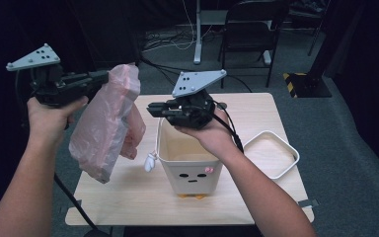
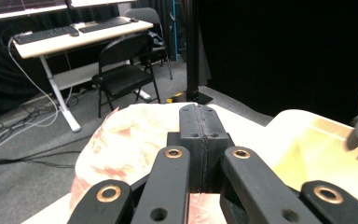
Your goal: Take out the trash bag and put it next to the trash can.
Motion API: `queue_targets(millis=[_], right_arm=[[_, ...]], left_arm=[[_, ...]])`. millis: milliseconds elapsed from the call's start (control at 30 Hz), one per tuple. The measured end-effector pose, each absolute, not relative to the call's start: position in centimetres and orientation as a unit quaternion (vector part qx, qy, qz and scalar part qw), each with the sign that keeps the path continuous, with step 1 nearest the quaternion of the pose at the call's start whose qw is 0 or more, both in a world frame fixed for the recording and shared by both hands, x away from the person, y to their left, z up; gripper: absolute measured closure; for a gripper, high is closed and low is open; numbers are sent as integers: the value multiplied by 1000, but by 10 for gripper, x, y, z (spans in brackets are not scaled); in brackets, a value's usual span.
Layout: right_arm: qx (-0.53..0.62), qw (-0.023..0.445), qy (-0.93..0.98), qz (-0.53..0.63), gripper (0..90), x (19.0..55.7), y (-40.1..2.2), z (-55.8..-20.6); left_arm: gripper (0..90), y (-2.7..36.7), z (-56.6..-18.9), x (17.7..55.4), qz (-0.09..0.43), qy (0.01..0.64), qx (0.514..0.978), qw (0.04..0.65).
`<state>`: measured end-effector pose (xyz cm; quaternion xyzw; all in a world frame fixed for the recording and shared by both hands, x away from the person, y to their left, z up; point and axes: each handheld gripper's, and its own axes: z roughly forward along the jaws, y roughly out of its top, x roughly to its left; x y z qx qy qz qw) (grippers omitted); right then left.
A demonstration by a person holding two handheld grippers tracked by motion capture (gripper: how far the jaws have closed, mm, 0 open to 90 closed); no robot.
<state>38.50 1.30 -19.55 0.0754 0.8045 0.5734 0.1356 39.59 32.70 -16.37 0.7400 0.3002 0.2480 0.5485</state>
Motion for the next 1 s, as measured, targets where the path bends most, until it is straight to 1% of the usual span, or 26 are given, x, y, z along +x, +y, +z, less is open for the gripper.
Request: queue_targets(millis=[333, 667, 1000], right_arm=[[81, 146, 807, 566, 828, 381, -1, -200], [94, 155, 805, 565, 800, 379, -17, -206], [105, 169, 805, 559, 783, 374, -35, -212]], left_arm=[[900, 331, -191, 409, 230, 323, 737, 548], [900, 320, -213, 418, 208, 321, 744, 548], [900, 317, -253, 426, 194, 332, 747, 542]])
